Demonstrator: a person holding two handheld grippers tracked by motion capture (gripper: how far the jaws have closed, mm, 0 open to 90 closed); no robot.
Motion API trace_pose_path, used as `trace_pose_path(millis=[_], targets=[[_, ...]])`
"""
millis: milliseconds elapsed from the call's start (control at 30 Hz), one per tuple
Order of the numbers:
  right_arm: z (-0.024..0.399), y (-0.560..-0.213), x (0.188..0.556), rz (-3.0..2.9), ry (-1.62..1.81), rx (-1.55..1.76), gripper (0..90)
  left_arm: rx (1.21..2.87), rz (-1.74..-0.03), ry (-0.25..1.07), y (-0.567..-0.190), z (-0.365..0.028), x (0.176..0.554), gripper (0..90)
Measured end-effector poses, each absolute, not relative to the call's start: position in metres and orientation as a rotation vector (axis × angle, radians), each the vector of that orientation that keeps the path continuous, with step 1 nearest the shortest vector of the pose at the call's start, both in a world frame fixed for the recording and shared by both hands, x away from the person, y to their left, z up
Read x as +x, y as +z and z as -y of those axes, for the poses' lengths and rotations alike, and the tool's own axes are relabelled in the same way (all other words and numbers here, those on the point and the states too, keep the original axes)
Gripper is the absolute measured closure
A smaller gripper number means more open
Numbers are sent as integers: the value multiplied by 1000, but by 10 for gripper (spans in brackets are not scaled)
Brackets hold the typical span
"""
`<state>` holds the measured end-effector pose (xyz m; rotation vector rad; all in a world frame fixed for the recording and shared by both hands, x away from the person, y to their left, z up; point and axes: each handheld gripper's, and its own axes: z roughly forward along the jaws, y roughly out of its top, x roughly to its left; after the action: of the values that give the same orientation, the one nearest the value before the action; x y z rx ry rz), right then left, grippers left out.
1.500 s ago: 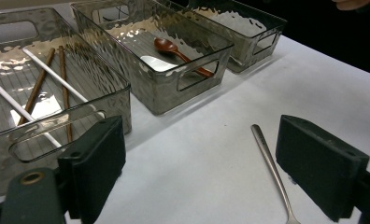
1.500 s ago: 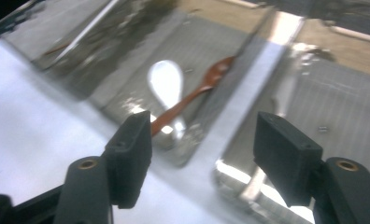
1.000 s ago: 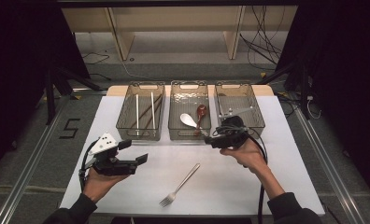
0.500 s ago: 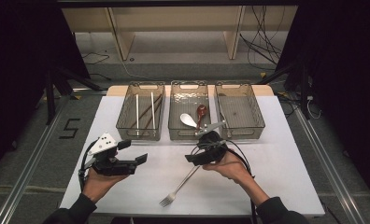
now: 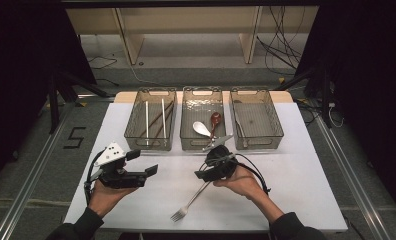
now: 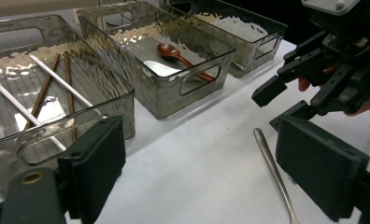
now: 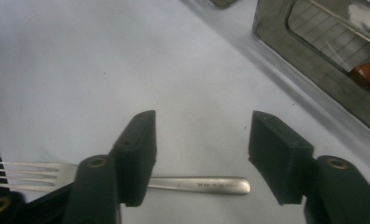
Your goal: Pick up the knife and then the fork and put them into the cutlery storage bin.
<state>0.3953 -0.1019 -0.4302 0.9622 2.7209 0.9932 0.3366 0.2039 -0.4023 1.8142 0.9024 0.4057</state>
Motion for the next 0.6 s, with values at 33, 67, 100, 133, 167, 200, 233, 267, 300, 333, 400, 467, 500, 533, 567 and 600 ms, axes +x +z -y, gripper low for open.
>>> trace_pose_path(millis=[33,67,100,133,167,200,233,267,300,333,400,467,500,533,567,600], targets=[[101,-431,395,-2726,988,959,490,1816,-902,404,-402,-204,337,155],[101,-432,395,-2731,979,952,521,1815,-902,405,-402,-204,337,155],[100,-433,395,-2734,966,949,554,1815,-901,406,-402,-204,336,155],[100,-434,395,-2739,956,948,579,1815,-900,406,-402,-204,336,155],[99,-435,396,-2742,952,946,608,1815,-900,407,-402,-204,336,156],[99,-437,396,-2747,954,941,640,1815,-901,406,-402,-204,336,155],[98,-438,395,-2755,952,929,666,1815,-901,405,-402,-204,337,155],[98,-438,395,-2758,945,933,691,1816,-901,405,-402,-204,336,155],[98,-440,394,-2757,940,919,707,1816,-899,405,-402,-204,336,155],[97,-441,394,-2763,925,914,723,1815,-899,405,-402,-203,336,155],[97,-444,394,-2769,899,894,756,1816,-900,405,-402,-203,336,156],[96,-446,394,-2769,891,905,797,1822,-897,406,-402,-204,336,156],[96,-447,395,-2774,880,891,823,1816,-900,406,-402,-204,336,155],[95,-447,395,-2772,872,887,847,1815,-901,406,-402,-204,336,155],[95,-447,395,-2776,866,895,862,1816,-901,407,-402,-204,337,155],[94,-448,395,-2774,860,889,877,1816,-901,406,-402,-204,336,155]])
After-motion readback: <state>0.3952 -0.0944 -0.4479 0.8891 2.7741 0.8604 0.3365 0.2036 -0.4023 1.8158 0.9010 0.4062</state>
